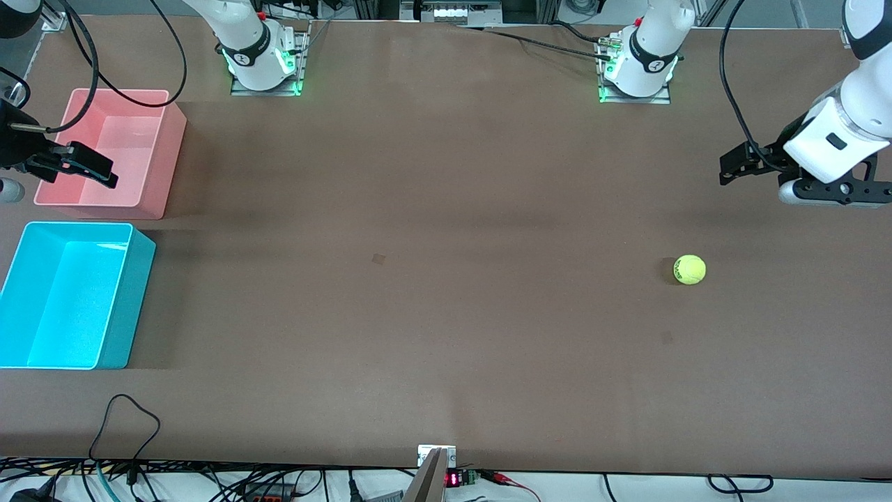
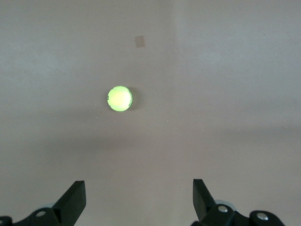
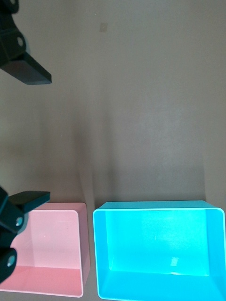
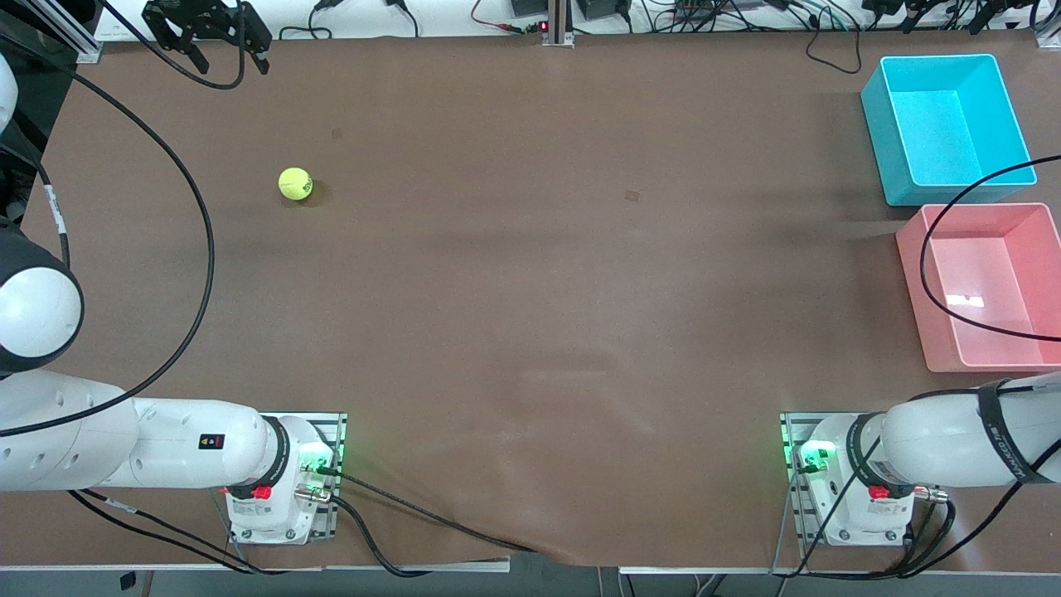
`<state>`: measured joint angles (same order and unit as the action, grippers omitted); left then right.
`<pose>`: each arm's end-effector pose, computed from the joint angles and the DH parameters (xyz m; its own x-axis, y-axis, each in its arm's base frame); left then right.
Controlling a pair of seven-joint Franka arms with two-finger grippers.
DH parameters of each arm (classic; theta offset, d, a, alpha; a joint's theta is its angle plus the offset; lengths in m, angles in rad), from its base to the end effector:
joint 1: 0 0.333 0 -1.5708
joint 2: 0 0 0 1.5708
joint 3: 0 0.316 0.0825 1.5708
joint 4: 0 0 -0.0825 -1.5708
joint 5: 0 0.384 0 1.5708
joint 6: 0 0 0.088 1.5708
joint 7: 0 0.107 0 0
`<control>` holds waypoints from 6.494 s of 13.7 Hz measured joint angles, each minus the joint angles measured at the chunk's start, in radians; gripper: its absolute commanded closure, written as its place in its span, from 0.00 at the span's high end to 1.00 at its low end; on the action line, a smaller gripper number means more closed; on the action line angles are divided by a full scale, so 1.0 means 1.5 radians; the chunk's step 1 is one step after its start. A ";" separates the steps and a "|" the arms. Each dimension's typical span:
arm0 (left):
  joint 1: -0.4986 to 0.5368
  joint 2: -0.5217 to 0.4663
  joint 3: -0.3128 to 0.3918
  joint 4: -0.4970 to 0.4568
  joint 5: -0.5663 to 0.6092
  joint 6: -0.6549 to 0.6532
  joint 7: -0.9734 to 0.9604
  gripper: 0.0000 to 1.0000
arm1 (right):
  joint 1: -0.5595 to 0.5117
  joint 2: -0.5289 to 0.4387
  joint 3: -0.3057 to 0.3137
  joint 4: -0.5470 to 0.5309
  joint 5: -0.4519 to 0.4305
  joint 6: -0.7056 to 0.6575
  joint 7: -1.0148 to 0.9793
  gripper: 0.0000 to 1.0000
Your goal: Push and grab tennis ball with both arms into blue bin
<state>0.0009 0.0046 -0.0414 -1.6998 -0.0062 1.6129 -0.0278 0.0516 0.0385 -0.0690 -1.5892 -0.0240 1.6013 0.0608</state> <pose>0.5529 -0.0230 0.5646 0.9957 -0.0123 -0.0915 -0.0120 -0.9999 0.0038 0.5677 -0.0116 0.5969 0.9967 -0.0774 -0.0247 -0.0767 -0.9967 0.0282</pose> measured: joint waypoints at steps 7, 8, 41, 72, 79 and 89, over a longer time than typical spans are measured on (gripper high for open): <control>0.007 0.017 -0.003 0.019 0.000 0.000 0.031 0.24 | 0.000 0.000 0.001 0.000 0.000 0.000 0.000 1.00; 0.007 0.019 -0.005 0.023 0.000 -0.002 0.043 0.14 | 0.001 0.000 0.001 0.000 0.000 0.000 0.000 1.00; 0.211 0.262 -0.027 -0.203 0.176 0.475 1.082 0.00 | 0.002 0.000 0.007 -0.006 0.000 0.000 0.001 1.00; 0.265 0.309 -0.317 -0.111 0.105 0.303 0.846 0.00 | 0.036 0.000 0.011 0.002 0.016 0.007 0.002 1.00; 0.269 0.300 -0.304 0.040 0.105 0.063 0.802 0.99 | 0.055 0.030 0.012 -0.004 0.020 0.004 0.000 1.00; 0.273 0.263 -0.301 0.155 0.144 -0.085 0.691 1.00 | 0.089 0.099 0.010 -0.056 0.020 0.071 -0.001 1.00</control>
<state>0.4111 0.3995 -0.4931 -1.4674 0.2105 1.4855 1.0090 0.1851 0.1873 -0.0534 -1.6727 0.0066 1.7080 0.0599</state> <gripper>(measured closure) 0.062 0.000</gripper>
